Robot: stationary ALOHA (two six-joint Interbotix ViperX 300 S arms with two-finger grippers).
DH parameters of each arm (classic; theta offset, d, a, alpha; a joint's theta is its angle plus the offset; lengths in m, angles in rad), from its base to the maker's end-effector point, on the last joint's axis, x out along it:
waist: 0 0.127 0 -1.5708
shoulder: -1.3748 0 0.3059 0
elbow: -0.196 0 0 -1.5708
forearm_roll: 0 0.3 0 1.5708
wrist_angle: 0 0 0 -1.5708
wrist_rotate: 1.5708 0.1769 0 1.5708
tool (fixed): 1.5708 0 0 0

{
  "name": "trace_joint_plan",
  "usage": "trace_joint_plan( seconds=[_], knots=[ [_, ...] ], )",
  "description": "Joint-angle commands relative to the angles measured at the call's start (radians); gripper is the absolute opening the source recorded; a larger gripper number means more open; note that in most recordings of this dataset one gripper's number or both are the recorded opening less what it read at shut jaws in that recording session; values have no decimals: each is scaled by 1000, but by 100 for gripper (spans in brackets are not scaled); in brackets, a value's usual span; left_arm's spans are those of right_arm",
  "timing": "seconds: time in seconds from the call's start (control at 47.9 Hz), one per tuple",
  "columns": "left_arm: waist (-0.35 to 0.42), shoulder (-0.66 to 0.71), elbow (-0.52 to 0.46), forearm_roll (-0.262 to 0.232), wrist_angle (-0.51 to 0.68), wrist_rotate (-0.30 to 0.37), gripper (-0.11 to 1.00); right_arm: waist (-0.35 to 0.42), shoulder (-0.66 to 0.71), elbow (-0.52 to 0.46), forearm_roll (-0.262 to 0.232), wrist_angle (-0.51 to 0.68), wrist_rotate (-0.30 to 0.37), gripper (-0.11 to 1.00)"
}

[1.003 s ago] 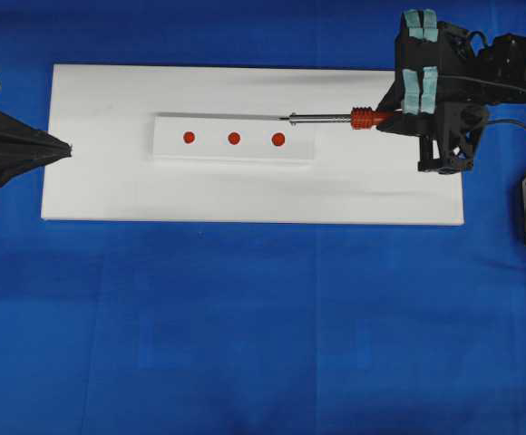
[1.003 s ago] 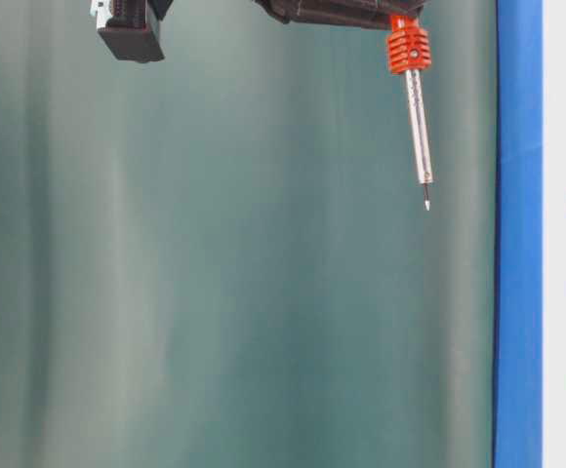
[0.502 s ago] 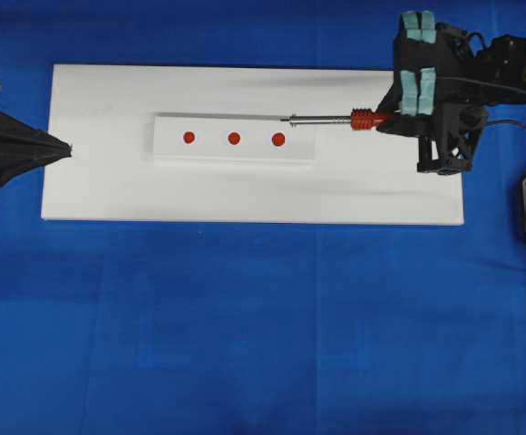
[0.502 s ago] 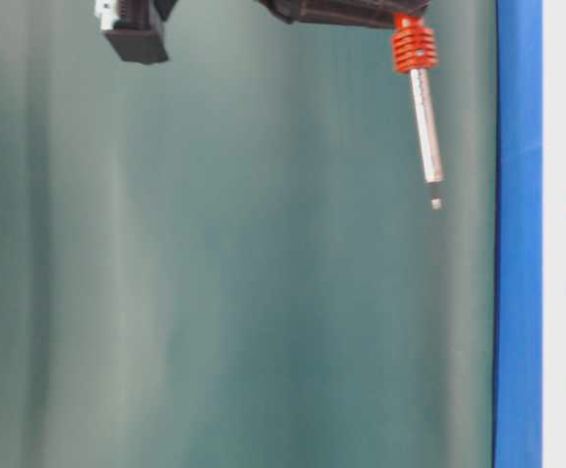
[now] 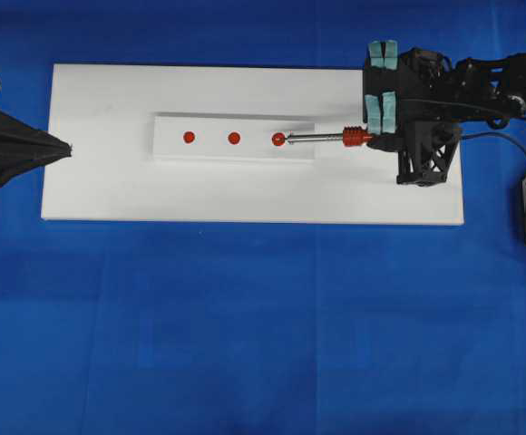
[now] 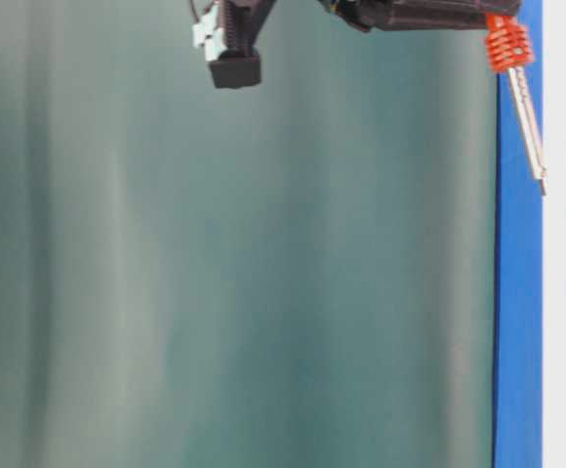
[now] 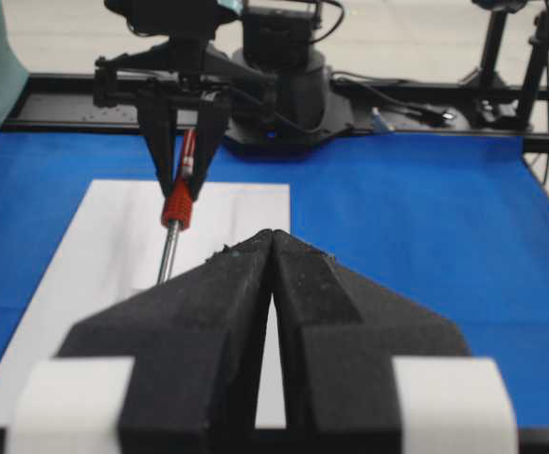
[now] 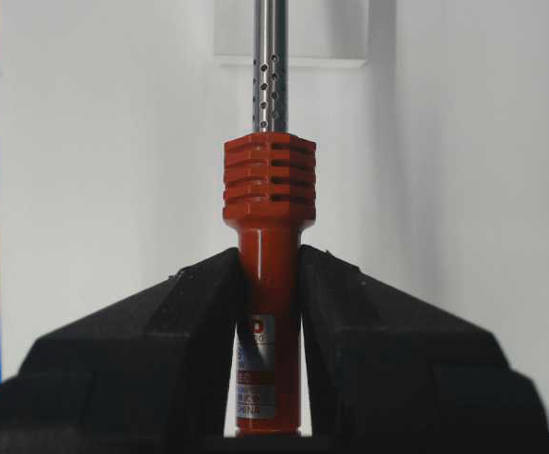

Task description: Touch the tip of the soldering iron to the mark.

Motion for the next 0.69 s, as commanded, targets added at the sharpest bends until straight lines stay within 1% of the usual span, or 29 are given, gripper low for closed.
trace_joint_plan(
  seconds=[0.0, 0.293, 0.669],
  knots=[
    [0, 5, -12, 3, -11, -2, 0, 3, 5, -6, 3, -17, 2, 6],
    [-2, 8, -12, 3, -15, -2, 0, 2, 54, 2, 0, -72, 2, 6],
    [-3, 11, -12, 3, -15, -2, 0, -3, 77, 2, 0, -72, 2, 6]
  ],
)
